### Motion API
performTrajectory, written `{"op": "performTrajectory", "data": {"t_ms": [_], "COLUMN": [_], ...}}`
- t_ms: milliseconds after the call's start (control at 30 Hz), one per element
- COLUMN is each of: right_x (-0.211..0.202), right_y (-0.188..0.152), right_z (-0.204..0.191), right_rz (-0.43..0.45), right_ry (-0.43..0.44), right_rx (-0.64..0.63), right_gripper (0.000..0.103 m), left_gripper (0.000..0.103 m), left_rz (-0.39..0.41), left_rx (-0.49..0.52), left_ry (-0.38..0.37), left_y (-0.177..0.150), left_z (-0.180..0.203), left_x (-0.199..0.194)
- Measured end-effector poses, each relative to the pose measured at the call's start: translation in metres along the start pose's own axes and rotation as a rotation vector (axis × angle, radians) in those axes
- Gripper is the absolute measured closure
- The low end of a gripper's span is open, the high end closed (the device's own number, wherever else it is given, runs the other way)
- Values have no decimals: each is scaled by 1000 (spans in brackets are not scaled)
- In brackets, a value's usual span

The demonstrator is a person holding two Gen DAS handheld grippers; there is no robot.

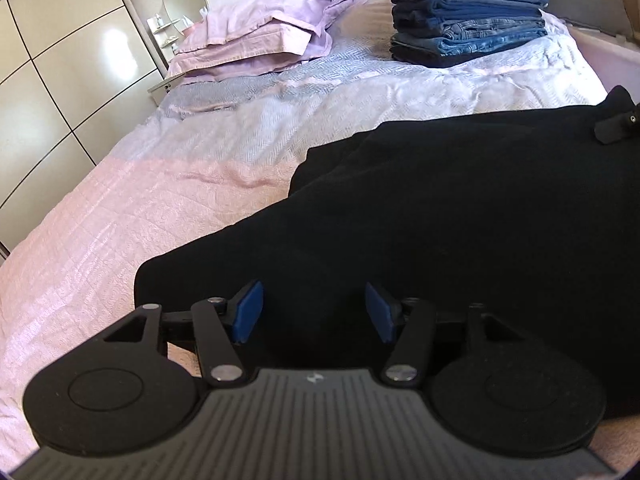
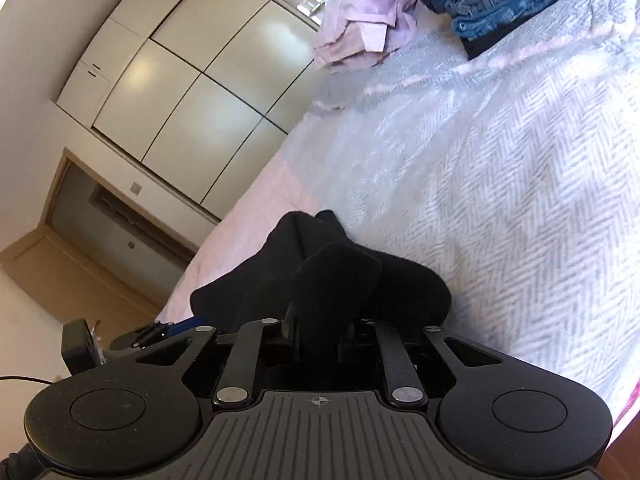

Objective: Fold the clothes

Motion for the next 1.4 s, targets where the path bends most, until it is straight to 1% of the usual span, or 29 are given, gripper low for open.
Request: {"op": "performTrajectory", "data": {"t_ms": [100, 167, 233, 267, 333, 400, 467, 533, 567, 633, 700, 767, 833, 900, 933, 967, 1100, 1133, 1200, 1300, 1400], "right_x": [-4, -8, -20, -27, -41, -55, -68, -74, -73, -61, -44, -18, 5, 23, 31, 39, 53, 51, 48, 49, 27], "right_y": [4, 5, 3, 2, -1, -5, -13, -25, -32, -48, -65, -83, -99, -109, -114, -118, -126, -128, -130, -130, -130], "right_z": [-5, -6, -4, -8, -12, -23, -44, -68, -79, -100, -119, -134, -143, -147, -147, -147, -132, -127, -122, -126, -136], "right_rz": [18, 28, 49, 62, 99, 139, 171, 170, 156, 87, 5, -89, -160, -208, -229, -250, -340, -349, -349, -355, -336], "right_ry": [-4, -15, -33, -47, -78, -122, -148, -136, -121, -58, 6, 53, 71, 62, 50, 39, -38, -55, -62, -75, -84], "right_rx": [-41, -42, -27, -26, -44, -114, -251, -379, -436, -528, -607, -679, -734, -781, -803, -825, -834, -835, -840, -833, -866], "right_gripper": [86, 83, 77, 75, 67, 67, 67, 67, 67, 67, 67, 67, 67, 67, 67, 67, 67, 67, 67, 67, 67], "left_gripper": [47, 47, 47, 47, 47, 47, 52, 53, 56, 59, 59, 56, 51, 46, 42, 40, 39, 39, 39, 40, 46], "left_rz": [-7, -10, -13, -13, -10, -3, 12, 20, 19, 14, 8, 3, -2, -8, -10, -13, -23, -21, -12, 2, 16], "left_rx": [-6, -46, -84, -93, -94, -69, -57, -72, -78, -88, -99, -109, -119, -129, -134, -139, -160, -153, -132, -100, -68], "left_ry": [4, 2, 9, 8, 8, 17, 31, 31, 25, 9, -6, -22, -38, -53, -61, -69, -100, -96, -80, -55, -30], "left_y": [0, -3, -7, -9, -13, -13, -13, -12, -13, -14, -16, -18, -19, -21, -22, -23, -26, -26, -26, -27, -27], "left_z": [-4, -13, -24, -28, -36, -39, -45, -55, -57, -61, -65, -68, -72, -76, -77, -79, -87, -86, -82, -77, -72], "left_x": [0, -3, -7, -11, -19, -28, -34, -37, -33, -21, -10, 2, 13, 25, 31, 37, 60, 56, 43, 22, 2]}}
Point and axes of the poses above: each gripper's, at about its wrist camera, not at the fingertips, and x roughly the way its jaws point, z to its right, y to its top, the point moved 1 cm from there along x, roughly the way its jaws point, and after that the axes turned 9 degrees about x, right-handed, at the moved point
